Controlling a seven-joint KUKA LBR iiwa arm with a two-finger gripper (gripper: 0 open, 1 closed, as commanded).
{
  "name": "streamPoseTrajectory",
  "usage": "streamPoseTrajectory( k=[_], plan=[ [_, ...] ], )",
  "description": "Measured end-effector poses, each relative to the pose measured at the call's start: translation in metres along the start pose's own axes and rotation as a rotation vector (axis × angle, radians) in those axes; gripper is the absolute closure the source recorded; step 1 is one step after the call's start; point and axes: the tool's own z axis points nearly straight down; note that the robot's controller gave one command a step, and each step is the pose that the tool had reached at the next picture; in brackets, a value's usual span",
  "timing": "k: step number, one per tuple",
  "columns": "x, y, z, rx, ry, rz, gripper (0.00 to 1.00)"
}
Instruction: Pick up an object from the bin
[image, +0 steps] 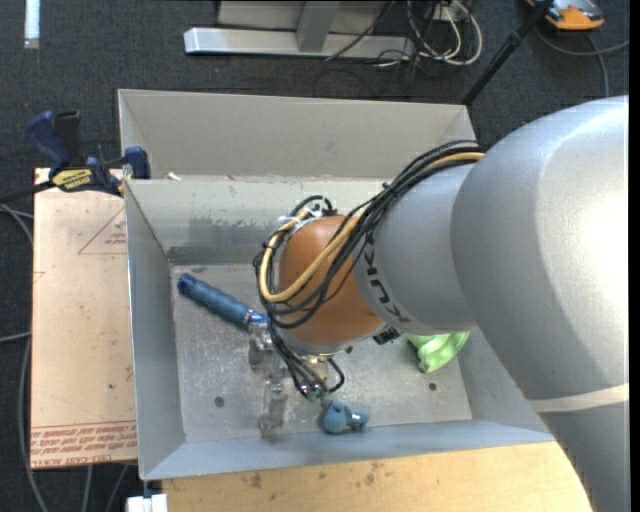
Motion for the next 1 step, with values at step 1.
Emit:
streamPoseTrajectory(
  k=[1],
  plan=[
    [-0.0556, 0.0388, -0.0214, -0.005, -0.004, 0.104, 0.0]
  ],
)
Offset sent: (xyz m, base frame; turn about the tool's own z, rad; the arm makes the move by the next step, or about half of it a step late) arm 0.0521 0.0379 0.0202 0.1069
